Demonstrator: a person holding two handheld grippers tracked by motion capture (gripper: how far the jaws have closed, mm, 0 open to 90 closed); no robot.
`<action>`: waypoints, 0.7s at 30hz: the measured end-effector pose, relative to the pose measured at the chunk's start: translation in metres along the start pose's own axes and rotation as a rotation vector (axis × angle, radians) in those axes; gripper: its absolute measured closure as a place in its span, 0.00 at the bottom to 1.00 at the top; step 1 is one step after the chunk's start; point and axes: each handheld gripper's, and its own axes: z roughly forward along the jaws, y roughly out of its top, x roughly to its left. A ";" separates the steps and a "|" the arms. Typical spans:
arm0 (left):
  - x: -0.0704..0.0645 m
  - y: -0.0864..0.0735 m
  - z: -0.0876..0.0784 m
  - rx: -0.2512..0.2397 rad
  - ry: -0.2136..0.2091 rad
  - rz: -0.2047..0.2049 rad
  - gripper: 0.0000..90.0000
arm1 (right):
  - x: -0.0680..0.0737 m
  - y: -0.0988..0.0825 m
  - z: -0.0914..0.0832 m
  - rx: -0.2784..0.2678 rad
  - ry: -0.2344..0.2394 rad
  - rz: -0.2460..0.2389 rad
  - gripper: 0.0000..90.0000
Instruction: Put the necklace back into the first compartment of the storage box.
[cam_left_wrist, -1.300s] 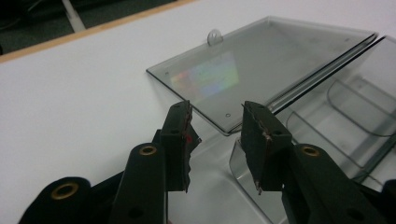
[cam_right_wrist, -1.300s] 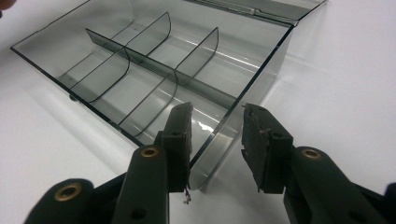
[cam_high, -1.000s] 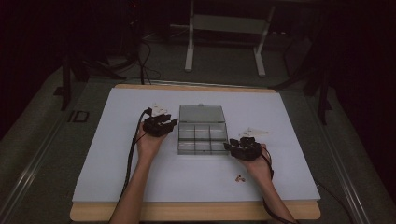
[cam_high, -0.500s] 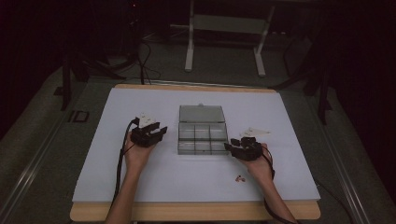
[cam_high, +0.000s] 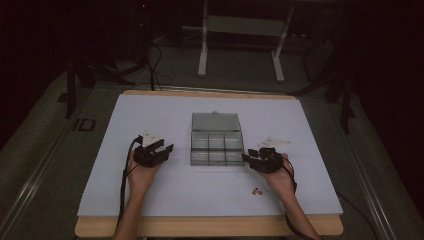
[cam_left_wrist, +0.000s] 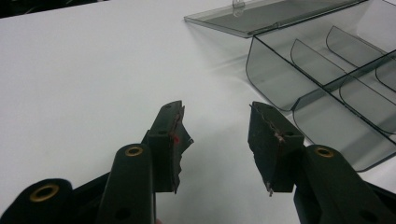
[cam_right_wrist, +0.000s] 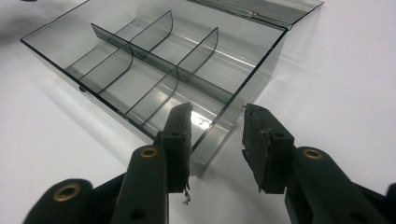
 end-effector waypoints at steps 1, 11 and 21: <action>-0.001 -0.004 0.000 0.003 0.014 0.010 0.61 | 0.000 0.000 -0.002 0.000 0.002 -0.002 0.69; 0.001 -0.015 -0.002 -0.029 0.043 0.018 0.62 | 0.004 -0.001 -0.015 0.017 -0.003 -0.043 0.70; 0.002 -0.019 0.004 -0.016 0.046 0.007 0.62 | 0.003 -0.005 -0.025 0.077 0.002 -0.112 0.70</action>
